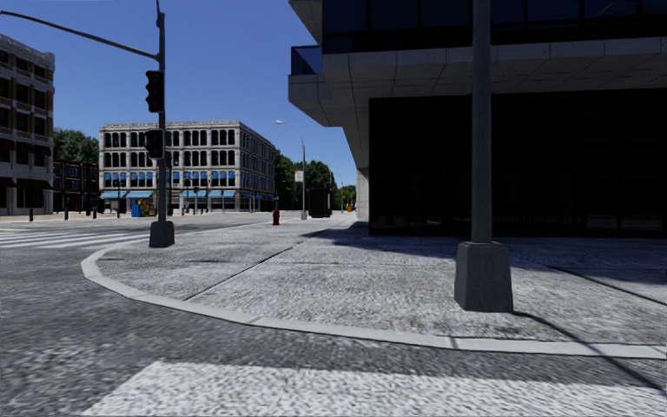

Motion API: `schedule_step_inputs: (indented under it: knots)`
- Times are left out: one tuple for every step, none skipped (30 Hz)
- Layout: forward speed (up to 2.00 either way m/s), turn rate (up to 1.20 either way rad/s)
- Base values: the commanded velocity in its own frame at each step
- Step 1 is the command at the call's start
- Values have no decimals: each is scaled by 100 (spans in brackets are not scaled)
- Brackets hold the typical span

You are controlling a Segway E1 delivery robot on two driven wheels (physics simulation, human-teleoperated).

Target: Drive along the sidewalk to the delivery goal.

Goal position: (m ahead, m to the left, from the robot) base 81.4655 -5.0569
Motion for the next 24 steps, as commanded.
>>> schedule_step_inputs:
  knots:
    - [200, 0]
    - [200, 0]
    - [200, 0]
    - [200, 0]
    - [200, 0]
    - [200, 0]
    - [200, 0]
    - [200, 0]
    - [200, 0]
    - [200, 0]
    - [200, 0]
    - [200, 0]
    - [200, 0]
    - [200, 0]
    - [200, 0]
    - [200, 0]
    - [200, 0]
    - [200, 0]
    - [200, 0]
    - [200, 0]
    - [200, 0]
    - [200, 0]
    - [200, 0]
    - [200, 0]
